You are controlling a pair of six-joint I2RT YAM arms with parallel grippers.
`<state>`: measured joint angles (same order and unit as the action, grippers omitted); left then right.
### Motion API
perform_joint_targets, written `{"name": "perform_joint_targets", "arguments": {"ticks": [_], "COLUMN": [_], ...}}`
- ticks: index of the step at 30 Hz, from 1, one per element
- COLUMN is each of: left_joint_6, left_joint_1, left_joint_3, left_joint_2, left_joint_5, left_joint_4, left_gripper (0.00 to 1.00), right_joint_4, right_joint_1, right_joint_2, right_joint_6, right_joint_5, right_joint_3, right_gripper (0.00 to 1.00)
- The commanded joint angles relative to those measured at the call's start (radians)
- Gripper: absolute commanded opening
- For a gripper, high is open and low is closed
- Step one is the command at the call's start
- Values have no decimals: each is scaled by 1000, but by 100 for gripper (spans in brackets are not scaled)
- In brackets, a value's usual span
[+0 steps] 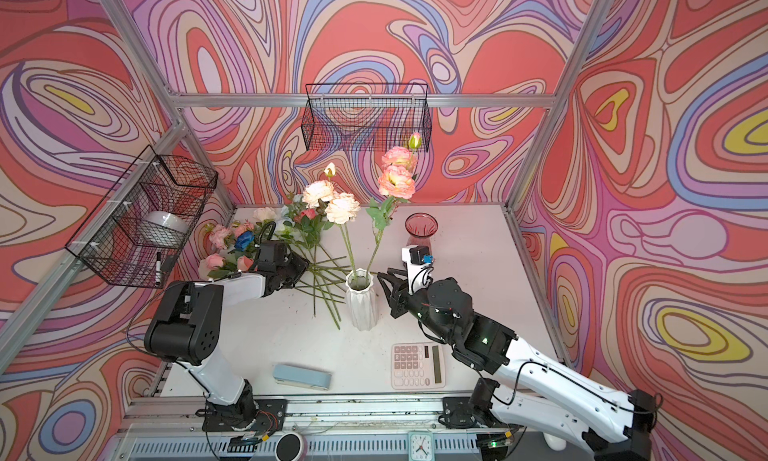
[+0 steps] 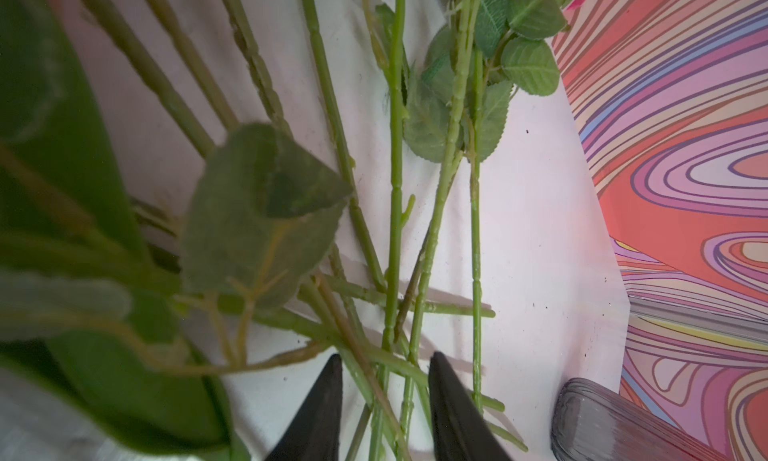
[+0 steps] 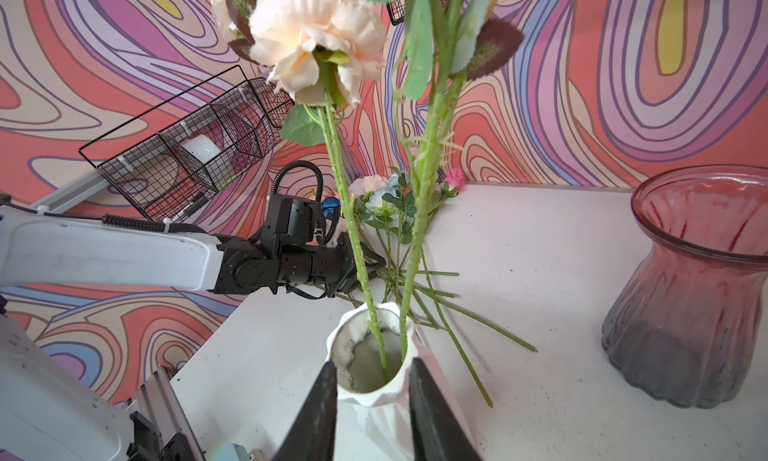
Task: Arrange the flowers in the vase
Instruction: 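Lower the left gripper onto a blue rose stem and close it, then lift the blue rose with the left gripper and carry it over the white vase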
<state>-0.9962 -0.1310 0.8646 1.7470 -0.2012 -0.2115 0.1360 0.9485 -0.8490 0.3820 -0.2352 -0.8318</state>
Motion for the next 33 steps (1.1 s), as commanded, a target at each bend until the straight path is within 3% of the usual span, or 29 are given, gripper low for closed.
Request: {"name": "perform_joint_targets", "arguments": {"ticks": [1, 11, 20, 27, 33], "left_joint_6": [3, 18, 5, 80, 167], "left_joint_1": [3, 3, 4, 4, 4], "left_joint_3": [42, 49, 20, 43, 105], "left_joint_2": [24, 29, -109, -360, -617], "left_joint_5": [13, 7, 11, 96, 100], "left_joint_4": [8, 24, 18, 154, 330], "left_gripper": [28, 0, 0, 0, 0], "right_joint_4": [14, 12, 11, 16, 19], "right_joint_1": [3, 4, 3, 3, 3], "right_joint_2": [12, 10, 10, 25, 38], "right_joint_6": [-12, -16, -13, -14, -21], "right_joint_5": [-19, -33, -34, -42, -57], "right_joint_3": [11, 14, 14, 19, 15], "right_gripper": [29, 28, 28, 28, 28]}}
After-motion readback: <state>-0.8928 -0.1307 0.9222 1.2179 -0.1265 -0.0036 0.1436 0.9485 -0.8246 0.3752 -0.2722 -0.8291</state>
